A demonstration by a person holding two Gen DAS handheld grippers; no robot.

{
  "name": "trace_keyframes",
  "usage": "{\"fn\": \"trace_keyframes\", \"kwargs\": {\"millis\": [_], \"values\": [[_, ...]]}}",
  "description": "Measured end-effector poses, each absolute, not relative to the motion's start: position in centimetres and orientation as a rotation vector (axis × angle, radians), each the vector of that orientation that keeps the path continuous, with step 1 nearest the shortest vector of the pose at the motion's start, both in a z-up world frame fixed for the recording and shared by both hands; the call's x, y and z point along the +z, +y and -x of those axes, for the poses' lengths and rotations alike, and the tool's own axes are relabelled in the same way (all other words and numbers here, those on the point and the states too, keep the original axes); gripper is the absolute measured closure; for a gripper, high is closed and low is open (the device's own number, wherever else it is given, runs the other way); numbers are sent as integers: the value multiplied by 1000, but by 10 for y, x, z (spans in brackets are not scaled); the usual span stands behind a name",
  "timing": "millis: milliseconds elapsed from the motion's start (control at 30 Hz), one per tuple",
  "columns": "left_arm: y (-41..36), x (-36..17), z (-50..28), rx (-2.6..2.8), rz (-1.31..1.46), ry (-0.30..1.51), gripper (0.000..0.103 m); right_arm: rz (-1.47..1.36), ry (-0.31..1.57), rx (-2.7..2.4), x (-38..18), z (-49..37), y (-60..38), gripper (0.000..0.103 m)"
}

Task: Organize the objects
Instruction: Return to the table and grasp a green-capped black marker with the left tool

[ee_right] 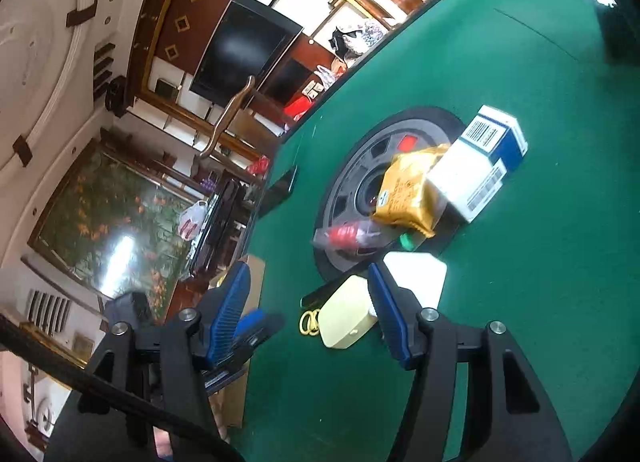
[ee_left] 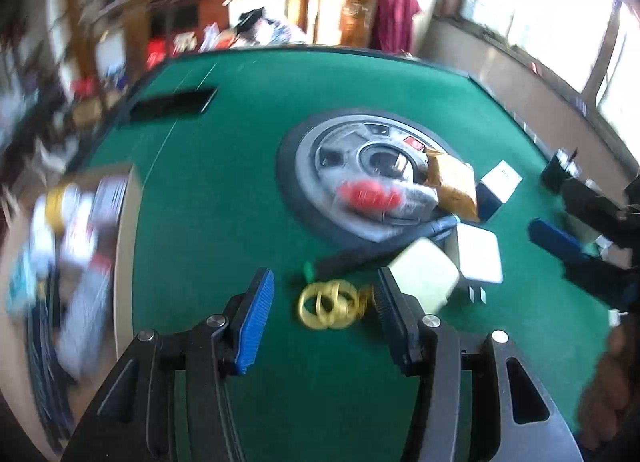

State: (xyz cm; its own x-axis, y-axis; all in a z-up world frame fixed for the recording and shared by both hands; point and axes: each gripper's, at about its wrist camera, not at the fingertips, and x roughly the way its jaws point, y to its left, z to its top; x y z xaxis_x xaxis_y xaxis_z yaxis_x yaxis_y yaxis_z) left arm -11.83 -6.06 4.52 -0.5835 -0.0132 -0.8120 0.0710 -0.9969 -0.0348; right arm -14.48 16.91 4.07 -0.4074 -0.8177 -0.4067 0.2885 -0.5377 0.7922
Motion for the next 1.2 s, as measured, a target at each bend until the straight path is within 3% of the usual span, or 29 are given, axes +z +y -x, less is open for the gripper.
{"fn": "trace_keyframes", "kwargs": {"millis": [233,300,500,633,767,1200], "values": [[-40,30,153,-2762,-1527,-150,62,-1079,-871,-1968,35,149,179,43],[-35,23,159,-2770,-1568,-159,71,-1076,-870,-1966,35,150,180,43],[-19,12,167,-2768,-1583,-206,72,-1079,-887,-1971,33,152,183,43],[-17,7,176,-2758,-1598,-169,74,-1090,-894,-1973,31,150,184,43],[-21,7,169,-2750,-1550,-141,90,-1109,-885,-1996,30,151,186,43],[-75,4,75,-2700,-1401,176,91,-1368,-545,-2202,14,153,160,43]]}}
